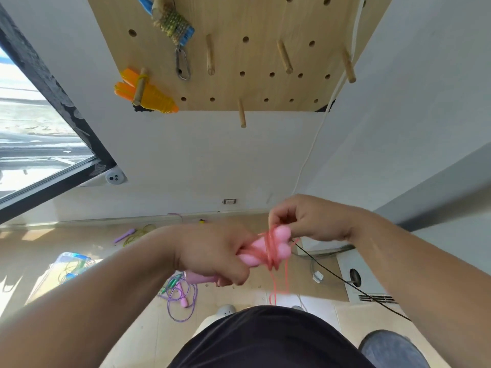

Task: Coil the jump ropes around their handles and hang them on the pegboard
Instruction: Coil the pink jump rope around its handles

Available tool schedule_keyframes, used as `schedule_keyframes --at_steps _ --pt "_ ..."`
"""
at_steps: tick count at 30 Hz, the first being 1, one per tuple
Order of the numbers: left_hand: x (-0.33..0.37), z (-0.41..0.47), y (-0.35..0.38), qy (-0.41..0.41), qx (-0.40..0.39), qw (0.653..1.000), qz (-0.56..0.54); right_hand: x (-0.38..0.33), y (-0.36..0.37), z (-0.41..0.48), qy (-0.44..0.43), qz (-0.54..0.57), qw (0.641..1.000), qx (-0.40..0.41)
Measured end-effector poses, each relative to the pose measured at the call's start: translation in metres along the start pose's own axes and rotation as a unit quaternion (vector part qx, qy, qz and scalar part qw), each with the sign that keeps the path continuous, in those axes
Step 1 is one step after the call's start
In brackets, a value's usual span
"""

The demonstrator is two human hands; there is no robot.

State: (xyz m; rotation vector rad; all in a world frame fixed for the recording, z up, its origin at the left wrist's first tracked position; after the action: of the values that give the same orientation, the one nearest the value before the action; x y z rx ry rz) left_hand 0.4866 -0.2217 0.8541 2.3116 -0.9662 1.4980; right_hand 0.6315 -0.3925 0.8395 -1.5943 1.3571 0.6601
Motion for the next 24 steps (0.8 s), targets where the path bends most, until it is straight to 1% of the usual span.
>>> schedule_keyframes --at_steps 2,4,6,8,10,11,12,13,14,16,17,19,20,22,23,24 --pt "0.002 0.005 0.003 -0.07 -0.021 0.99 0.122 -0.01 -0.009 0.007 0.028 -0.07 0.996 -0.039" --pt "-0.001 0.013 0.002 -0.112 -0.009 0.969 0.219 -0.022 -0.013 0.018 0.043 -0.158 0.985 -0.051" --pt "-0.006 0.02 -0.002 -0.144 0.014 0.943 0.299 -0.035 -0.011 0.029 0.049 -0.257 0.965 -0.032" --pt "-0.014 0.026 -0.007 -0.185 0.043 0.906 0.378 -0.046 -0.002 0.039 0.041 -0.349 0.936 0.0" --pt "-0.024 0.033 -0.009 -0.22 0.078 0.872 0.431 -0.053 0.009 0.046 0.045 -0.392 0.918 0.034" --pt "-0.028 0.037 -0.01 -0.23 0.095 0.864 0.439 -0.054 0.015 0.048 0.052 -0.395 0.915 0.053" --pt "-0.031 0.04 -0.012 -0.23 0.118 0.864 0.433 -0.054 0.021 0.049 0.058 -0.389 0.916 0.077" --pt "-0.035 0.042 -0.016 -0.228 0.148 0.875 0.401 -0.051 0.026 0.049 0.06 -0.376 0.919 0.104" --pt "-0.037 0.042 -0.02 -0.218 0.184 0.892 0.351 -0.048 0.031 0.048 0.052 -0.363 0.921 0.132" --pt "-0.041 0.038 -0.029 -0.188 0.257 0.925 0.205 -0.035 0.037 0.041 0.004 -0.318 0.927 0.196" --pt "-0.041 0.036 -0.03 -0.167 0.284 0.935 0.133 -0.03 0.04 0.035 -0.027 -0.274 0.932 0.236" --pt "-0.036 0.033 -0.025 -0.128 0.321 0.938 0.033 -0.022 0.044 0.022 -0.062 -0.166 0.928 0.329" --pt "-0.033 0.033 -0.021 -0.115 0.334 0.935 0.004 -0.019 0.047 0.015 -0.064 -0.112 0.919 0.372" --pt "-0.03 0.036 -0.012 -0.099 0.346 0.933 -0.022 -0.016 0.051 0.007 -0.039 -0.018 0.9 0.434" --pt "-0.028 0.039 -0.008 -0.097 0.343 0.934 -0.027 -0.014 0.052 0.004 -0.013 0.017 0.895 0.446" --pt "-0.025 0.041 -0.004 -0.095 0.336 0.936 -0.031 -0.013 0.05 0.002 0.023 0.039 0.896 0.442"
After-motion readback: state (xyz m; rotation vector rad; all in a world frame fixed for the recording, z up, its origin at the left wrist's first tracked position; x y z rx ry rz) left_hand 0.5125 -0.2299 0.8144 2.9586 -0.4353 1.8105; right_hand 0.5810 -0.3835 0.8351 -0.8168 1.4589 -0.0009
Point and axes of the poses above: each hand's wrist, its own z-axis towards the middle knuckle, its own y-axis out of the palm, x = y × z, the point moved 1 cm from there along z, towards the middle knuckle
